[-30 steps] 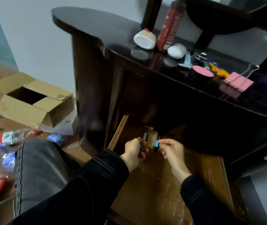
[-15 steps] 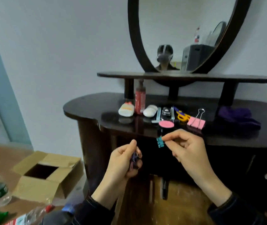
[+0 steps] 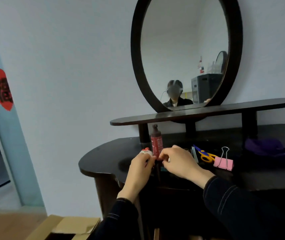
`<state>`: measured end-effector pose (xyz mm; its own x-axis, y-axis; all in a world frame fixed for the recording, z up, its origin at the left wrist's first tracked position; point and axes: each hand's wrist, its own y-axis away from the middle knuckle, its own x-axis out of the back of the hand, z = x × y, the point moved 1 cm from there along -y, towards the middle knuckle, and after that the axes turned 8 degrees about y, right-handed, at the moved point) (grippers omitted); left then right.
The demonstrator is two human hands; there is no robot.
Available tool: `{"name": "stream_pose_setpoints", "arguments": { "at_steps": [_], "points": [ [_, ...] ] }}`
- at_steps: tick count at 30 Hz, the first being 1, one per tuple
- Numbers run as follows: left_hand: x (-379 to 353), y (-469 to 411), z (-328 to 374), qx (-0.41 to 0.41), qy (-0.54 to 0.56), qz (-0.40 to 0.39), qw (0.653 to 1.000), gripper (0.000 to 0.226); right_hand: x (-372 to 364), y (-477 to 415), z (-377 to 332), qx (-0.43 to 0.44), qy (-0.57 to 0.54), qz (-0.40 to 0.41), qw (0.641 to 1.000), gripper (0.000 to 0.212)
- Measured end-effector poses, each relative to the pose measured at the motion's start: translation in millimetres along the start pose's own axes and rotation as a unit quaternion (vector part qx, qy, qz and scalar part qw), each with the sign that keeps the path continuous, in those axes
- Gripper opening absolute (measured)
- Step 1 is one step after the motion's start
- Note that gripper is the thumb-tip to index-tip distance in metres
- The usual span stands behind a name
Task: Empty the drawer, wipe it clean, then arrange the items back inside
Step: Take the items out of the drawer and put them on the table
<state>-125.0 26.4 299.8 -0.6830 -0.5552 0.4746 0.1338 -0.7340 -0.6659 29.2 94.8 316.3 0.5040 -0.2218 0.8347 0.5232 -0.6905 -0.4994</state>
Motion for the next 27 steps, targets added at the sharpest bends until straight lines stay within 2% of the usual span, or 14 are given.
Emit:
{"name": "stream_pose_setpoints", "arguments": {
  "at_steps": [6, 11, 22, 27],
  "points": [
    [-8, -9, -8, 0.014, 0.027, -0.052, 0.998, 0.022, -5, 2, 8, 0.024, 0.009, 0.026, 0.999, 0.010],
    [-7, -8, -8, 0.012, 0.069, -0.066, 0.995, 0.013, -3, 9, 7, 0.048, 0.045, 0.038, 0.997, 0.018],
    [-16, -7, -10, -0.027, -0.023, -0.113, 0.993, 0.023, -1, 11, 9, 0.011, 0.011, 0.033, 0.999, 0.016],
    [-16, -6, -10, -0.002, -0.019, -0.136, 0.991, 0.035, -1, 11, 10, 0.015, 0.025, 0.026, 0.999, 0.010]
  ]
}}
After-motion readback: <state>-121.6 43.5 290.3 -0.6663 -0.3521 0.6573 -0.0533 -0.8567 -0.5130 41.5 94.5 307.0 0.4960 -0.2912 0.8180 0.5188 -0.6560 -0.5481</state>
